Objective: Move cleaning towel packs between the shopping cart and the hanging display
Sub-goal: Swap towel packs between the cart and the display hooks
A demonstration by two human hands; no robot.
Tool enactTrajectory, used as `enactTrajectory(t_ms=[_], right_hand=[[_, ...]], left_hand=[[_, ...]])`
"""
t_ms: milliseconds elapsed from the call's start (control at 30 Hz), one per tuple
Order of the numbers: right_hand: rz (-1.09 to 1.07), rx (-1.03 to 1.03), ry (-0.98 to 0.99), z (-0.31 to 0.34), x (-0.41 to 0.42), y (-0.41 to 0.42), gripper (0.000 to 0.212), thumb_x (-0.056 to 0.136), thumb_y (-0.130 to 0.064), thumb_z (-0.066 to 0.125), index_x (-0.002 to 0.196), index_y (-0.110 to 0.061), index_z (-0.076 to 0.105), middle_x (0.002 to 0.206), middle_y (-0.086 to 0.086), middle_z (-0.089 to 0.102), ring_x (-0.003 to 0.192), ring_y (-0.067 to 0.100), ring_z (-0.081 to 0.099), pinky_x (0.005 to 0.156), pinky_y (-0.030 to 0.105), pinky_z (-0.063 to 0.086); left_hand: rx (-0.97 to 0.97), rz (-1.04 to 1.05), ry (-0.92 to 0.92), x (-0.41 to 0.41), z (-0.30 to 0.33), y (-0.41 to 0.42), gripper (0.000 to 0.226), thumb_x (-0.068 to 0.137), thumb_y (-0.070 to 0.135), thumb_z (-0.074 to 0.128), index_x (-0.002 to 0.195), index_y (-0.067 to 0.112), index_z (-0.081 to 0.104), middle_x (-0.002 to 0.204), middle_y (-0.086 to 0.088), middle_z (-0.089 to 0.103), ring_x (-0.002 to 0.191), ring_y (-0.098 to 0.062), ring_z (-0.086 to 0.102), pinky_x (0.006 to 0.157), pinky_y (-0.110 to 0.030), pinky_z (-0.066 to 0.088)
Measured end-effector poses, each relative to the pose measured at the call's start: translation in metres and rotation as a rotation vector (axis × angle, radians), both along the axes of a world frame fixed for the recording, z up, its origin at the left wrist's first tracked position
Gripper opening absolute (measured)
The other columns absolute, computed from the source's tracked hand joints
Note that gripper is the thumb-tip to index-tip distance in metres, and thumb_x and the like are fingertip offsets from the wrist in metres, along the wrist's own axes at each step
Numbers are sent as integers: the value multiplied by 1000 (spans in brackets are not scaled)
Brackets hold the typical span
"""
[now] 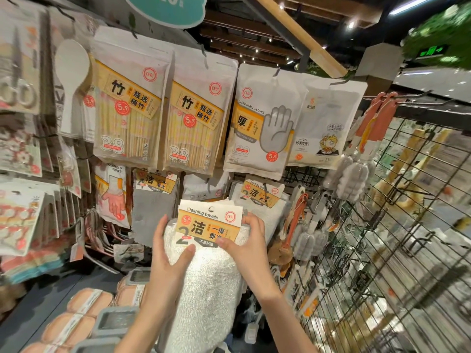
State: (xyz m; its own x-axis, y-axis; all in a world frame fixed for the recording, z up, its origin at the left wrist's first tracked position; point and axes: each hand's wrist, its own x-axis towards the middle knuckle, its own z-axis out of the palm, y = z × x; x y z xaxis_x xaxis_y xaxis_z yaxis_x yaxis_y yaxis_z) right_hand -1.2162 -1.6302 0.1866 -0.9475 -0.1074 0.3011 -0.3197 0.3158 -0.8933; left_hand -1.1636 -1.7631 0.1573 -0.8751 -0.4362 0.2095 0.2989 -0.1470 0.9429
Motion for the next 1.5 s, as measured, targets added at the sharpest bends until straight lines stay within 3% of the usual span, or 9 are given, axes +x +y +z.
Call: enactTrajectory(t_ms=[100, 267, 400, 533, 667, 967, 1067, 1200, 1500], right_hand=[[-7, -35, -25, 0, -1, 2, 42, 75, -14, 76, 98, -33, 47, 113, -12, 56, 103, -1, 56, 85, 17, 46], [37, -66, -51, 10, -4, 13, 34, 77, -7, 74, 98, -13, 47, 94, -11, 66, 86, -2, 62, 71, 13, 48], [69, -80, -52, 15, -9, 22, 35, 78, -4, 72, 101, -12, 47, 98, -7, 65, 90, 0, 63, 76, 15, 51], [98, -164, -62, 14, -16, 28, 37, 78, -1, 71, 100, -21, 50, 108, 1, 66, 102, 12, 64, 88, 29, 53], [102, -212, -69, 12, -21, 30, 39, 80, 0, 69, 103, -25, 51, 104, -6, 69, 100, 8, 65, 87, 27, 52], [127, -245, -74, 12, -32, 39, 40, 81, 0, 68, 109, -23, 49, 106, -5, 69, 101, 10, 65, 85, 24, 50], [48, -265, -17, 8, -38, 40, 51, 78, 0, 71, 114, -29, 49, 119, -10, 60, 111, 7, 57, 94, 28, 48], [-99, -314, 42, 3, -44, 44, 56, 79, 3, 68, 119, -31, 49, 119, -25, 47, 110, -11, 43, 97, 23, 39], [-282, -353, 47, -3, -74, 62, 52, 82, 4, 64, 123, -25, 50, 124, -11, 47, 119, 7, 43, 97, 25, 37]], left_hand=[[-47, -19, 9, 0, 0, -4, 62, 86, 3, 62, 135, 35, 39, 126, 13, 51, 103, 13, 50, 77, -8, 39], [-56, -84, 19, -2, -4, -12, 54, 86, 14, 65, 131, 37, 47, 131, 21, 50, 109, 18, 48, 87, -15, 38], [16, -117, 17, -3, -6, -14, 52, 83, 20, 66, 130, 38, 50, 130, 21, 53, 116, 5, 52, 96, -26, 42], [2, -120, 9, -3, -5, -15, 50, 82, 30, 69, 125, 47, 51, 128, 34, 46, 114, 21, 42, 100, -26, 36], [-2, -129, 3, -7, -3, -17, 46, 81, 43, 65, 124, 48, 52, 130, 34, 46, 125, 6, 40, 106, -32, 33], [-8, -93, 8, -15, -8, -18, 36, 90, 32, 54, 121, 51, 55, 131, 26, 52, 125, -8, 48, 107, -47, 37], [-45, -80, 40, -17, -8, -15, 38, 93, 23, 52, 125, 44, 53, 133, 26, 50, 126, 3, 44, 107, -33, 36], [-110, -61, 57, -21, -8, -12, 38, 96, 16, 48, 126, 39, 51, 132, 28, 49, 117, 21, 40, 86, -2, 34], [-138, -4, 63, -31, -13, -14, 38, 96, 8, 46, 128, 28, 53, 130, 22, 51, 113, 23, 43, 81, 5, 33]])
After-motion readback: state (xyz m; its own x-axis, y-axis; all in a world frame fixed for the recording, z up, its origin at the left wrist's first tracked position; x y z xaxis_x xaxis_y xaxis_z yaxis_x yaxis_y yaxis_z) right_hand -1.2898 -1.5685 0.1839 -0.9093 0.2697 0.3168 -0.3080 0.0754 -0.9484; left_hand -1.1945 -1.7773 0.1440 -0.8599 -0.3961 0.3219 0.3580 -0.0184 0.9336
